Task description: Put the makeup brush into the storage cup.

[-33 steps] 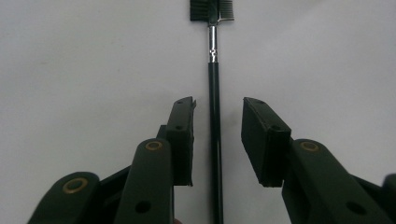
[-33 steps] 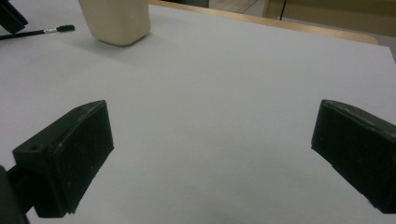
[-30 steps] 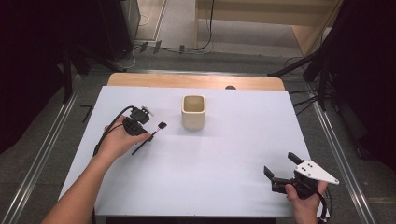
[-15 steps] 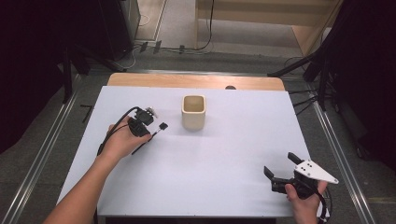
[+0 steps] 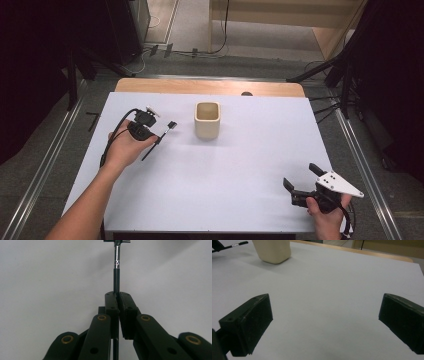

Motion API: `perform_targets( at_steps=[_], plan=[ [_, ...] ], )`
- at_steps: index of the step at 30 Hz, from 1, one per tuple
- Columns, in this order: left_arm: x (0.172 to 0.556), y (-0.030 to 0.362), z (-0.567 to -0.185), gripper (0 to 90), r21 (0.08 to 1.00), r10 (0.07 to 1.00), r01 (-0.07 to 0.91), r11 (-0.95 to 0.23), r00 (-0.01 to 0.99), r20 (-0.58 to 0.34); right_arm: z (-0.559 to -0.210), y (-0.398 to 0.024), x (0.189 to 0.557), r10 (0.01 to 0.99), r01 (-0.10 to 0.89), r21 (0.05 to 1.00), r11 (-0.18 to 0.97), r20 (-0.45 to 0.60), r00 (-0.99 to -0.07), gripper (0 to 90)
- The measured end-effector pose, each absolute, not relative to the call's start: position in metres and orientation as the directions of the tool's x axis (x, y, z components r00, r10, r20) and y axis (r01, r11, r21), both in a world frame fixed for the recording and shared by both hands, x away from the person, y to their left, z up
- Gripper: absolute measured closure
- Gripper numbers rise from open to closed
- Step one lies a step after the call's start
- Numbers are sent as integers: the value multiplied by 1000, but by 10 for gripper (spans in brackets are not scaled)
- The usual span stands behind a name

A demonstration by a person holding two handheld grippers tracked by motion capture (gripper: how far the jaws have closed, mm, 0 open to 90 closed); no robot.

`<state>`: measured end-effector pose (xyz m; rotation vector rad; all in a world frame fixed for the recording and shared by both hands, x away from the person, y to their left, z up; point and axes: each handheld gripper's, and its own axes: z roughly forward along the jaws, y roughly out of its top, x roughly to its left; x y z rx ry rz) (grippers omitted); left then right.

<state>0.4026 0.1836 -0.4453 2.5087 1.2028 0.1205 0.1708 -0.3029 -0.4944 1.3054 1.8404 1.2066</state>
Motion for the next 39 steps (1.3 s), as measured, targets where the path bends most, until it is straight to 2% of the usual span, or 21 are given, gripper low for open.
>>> perform_targets(
  at_steps=[6,12,19,24,27,30,36,39],
  plan=[
    [400,189,-434,871,435,767,727,-531,631,-118,-494,-304,171,935,417,902,109,49,-350,0],
    [395,187,-425,870,509,756,690,-515,645,-109,-495,-303,171,932,410,904,122,38,-361,0],
    [393,191,-420,870,600,772,667,-441,623,-125,-494,-304,171,932,405,906,121,37,-360,0],
    [387,194,-413,870,697,767,606,-383,629,-125,-494,-303,171,934,407,906,119,37,-356,0],
    [383,194,-411,870,732,768,571,-373,632,-102,-494,-301,171,931,406,905,130,30,-363,0],
    [382,198,-408,870,771,779,552,-318,615,-119,-495,-302,171,932,408,904,126,33,-361,0],
    [383,199,-408,869,786,775,546,-289,615,-142,-495,-304,171,934,408,905,120,37,-356,0],
    [383,201,-406,870,804,768,544,-242,614,-183,-495,-304,171,934,409,905,119,38,-356,0]
  ],
)
